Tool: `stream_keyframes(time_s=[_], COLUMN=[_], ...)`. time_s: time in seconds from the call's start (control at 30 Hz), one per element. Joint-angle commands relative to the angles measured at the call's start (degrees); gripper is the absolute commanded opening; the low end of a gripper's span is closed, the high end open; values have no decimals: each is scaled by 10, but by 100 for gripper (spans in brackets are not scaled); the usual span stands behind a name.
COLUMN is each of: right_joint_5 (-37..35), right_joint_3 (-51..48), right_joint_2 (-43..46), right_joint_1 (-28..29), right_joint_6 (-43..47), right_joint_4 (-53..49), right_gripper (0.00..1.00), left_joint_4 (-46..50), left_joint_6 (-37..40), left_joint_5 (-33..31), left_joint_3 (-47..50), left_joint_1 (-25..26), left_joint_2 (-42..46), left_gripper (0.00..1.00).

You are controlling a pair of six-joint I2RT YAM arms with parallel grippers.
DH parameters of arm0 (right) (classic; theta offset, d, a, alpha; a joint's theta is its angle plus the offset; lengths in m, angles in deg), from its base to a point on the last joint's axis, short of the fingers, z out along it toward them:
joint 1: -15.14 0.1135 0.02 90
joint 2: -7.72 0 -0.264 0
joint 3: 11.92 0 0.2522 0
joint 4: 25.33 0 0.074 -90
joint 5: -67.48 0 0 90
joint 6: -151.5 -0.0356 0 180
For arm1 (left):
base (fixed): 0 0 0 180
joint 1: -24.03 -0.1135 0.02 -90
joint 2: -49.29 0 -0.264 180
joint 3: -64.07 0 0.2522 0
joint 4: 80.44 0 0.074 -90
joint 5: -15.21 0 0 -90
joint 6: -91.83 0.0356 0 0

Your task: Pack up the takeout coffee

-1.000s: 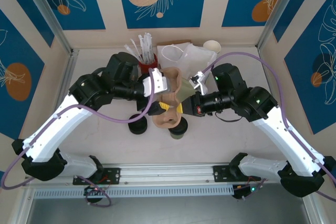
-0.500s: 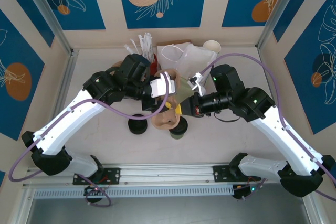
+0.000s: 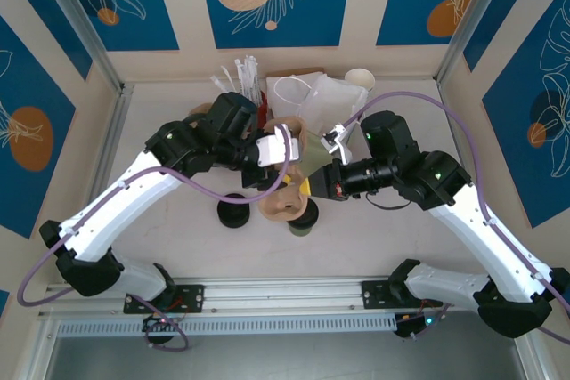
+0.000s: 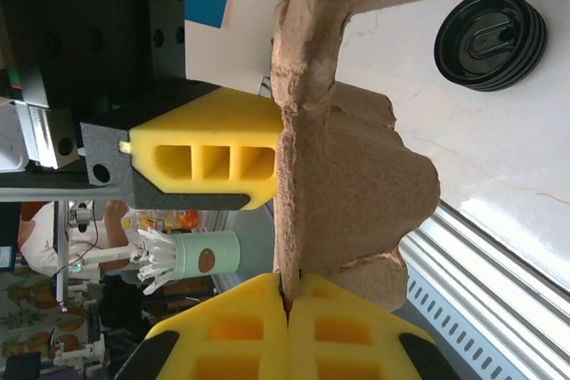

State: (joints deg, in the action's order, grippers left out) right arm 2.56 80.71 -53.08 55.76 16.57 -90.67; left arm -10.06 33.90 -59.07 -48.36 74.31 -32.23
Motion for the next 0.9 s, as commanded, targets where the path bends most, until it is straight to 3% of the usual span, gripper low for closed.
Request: stream_keyframes(time_s=[0.0,0.33,0.57,0.77,0.87], right_joint_5=[13,12,2,-2,-36], right_joint_3=[-5,-14,1,16,28], right_joint_2=[8,21,36,61,70], right_joint_1=[-2,-10,-38,-77,-104], right_joint_6=[13,12,21,40,52], right_joint_4=[-6,-6,-33,-63,-86], right_gripper=[0,0,26,42,44], left_joint_4=[3,-20,-40,-47,-52], left_joint_6=[11,20,9,1,-2], left_joint_5=[-5,5,5,3,0], left_joint_3=[1,9,12,6,2], left_joint_1=[7,6,5,5,5], left_joint_2=[-6,4,5,-4,-5], left_gripper=[51,39,37,36,36])
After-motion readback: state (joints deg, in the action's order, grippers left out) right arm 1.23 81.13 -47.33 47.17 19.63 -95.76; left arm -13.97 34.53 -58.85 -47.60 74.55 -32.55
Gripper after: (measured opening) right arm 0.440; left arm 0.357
